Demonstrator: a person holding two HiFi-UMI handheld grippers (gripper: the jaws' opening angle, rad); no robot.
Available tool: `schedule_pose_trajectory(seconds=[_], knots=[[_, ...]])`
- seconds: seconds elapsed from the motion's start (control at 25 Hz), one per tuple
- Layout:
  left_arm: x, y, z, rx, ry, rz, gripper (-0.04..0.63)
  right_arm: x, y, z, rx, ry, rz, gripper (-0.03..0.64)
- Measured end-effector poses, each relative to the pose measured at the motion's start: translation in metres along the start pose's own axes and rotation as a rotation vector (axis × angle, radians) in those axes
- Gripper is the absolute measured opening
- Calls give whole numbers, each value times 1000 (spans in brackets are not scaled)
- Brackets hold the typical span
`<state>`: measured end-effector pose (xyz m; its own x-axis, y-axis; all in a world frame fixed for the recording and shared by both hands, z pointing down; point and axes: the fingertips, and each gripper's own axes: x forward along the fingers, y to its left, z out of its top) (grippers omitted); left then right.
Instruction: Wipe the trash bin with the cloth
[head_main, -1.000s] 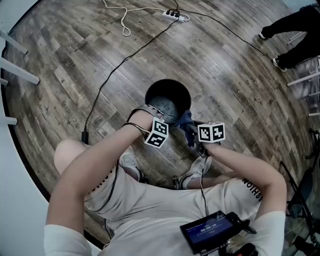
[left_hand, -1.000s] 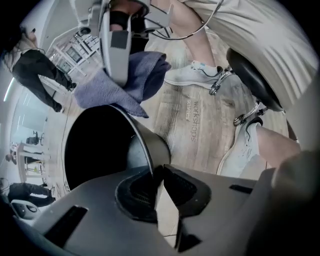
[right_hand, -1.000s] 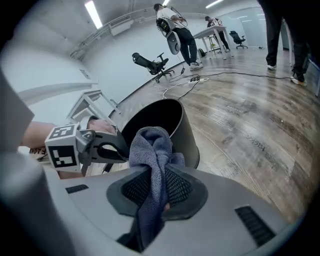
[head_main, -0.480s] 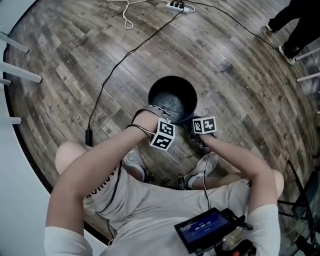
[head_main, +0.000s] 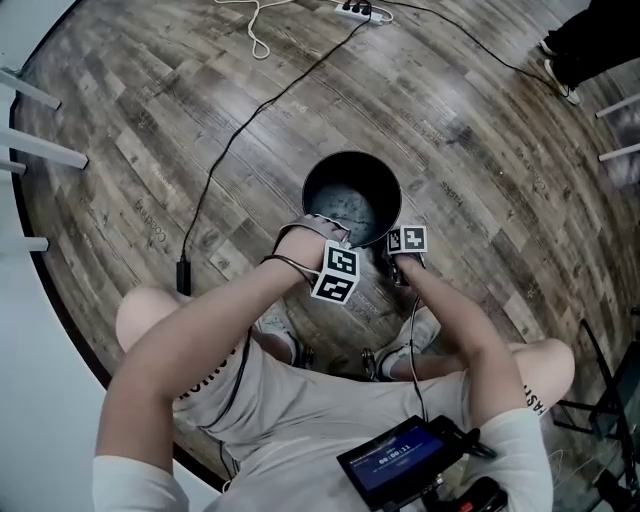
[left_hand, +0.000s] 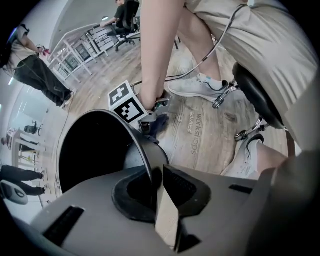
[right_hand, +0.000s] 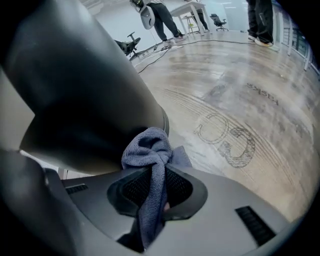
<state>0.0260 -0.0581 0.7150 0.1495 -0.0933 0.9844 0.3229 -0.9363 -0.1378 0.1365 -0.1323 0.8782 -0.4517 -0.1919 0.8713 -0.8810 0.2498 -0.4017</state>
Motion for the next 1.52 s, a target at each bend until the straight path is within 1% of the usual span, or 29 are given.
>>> schedule_pose_trajectory(seconds=[0.08, 0.12, 0.16, 0.28, 0.36, 0.48, 0.52, 0.56, 0.68, 0.8, 1.04, 1.16, 1.36, 1.52], knots=[[-3, 1, 1, -18, -13, 6, 51, -19, 2, 0, -28, 14, -14, 66], [-5, 2, -2, -17, -9, 11, 83, -30, 4, 1, -38, 17, -12, 65], [-6, 3, -7, -11, 4, 14, 114, -43, 7, 2, -45, 20, -6, 65], [-6, -1, -26, 2, 52, -6, 140, -89, 19, 2, -68, 19, 13, 66], [-4, -3, -35, 18, 81, -2, 140, -123, 29, 2, -80, 3, 28, 66], [-2, -1, -38, 47, 106, 43, 138, -169, 51, 3, -73, -45, 63, 66], [-3, 0, -37, 45, 110, 52, 121, -182, 61, 5, -70, -63, 78, 66], [-3, 2, -37, 40, 113, 54, 86, -192, 71, 6, -69, -83, 95, 65], [-3, 3, -37, 23, 122, 37, 82, -208, 97, 13, -97, -134, 148, 65], [-3, 1, -35, 15, 123, 27, 77, -202, 108, 21, -128, -158, 165, 66], [-4, -7, -19, 34, 105, 37, 57, -169, 102, 30, -153, -160, 142, 66], [-2, -8, -16, 23, 107, 30, 52, -144, 89, 24, -131, -133, 129, 65], [-1, -7, -11, -20, 112, 5, 51, -98, 65, 10, -131, -88, 95, 64], [-1, -7, 0, -46, 96, -9, 44, -60, 42, -5, -79, -58, 67, 66]])
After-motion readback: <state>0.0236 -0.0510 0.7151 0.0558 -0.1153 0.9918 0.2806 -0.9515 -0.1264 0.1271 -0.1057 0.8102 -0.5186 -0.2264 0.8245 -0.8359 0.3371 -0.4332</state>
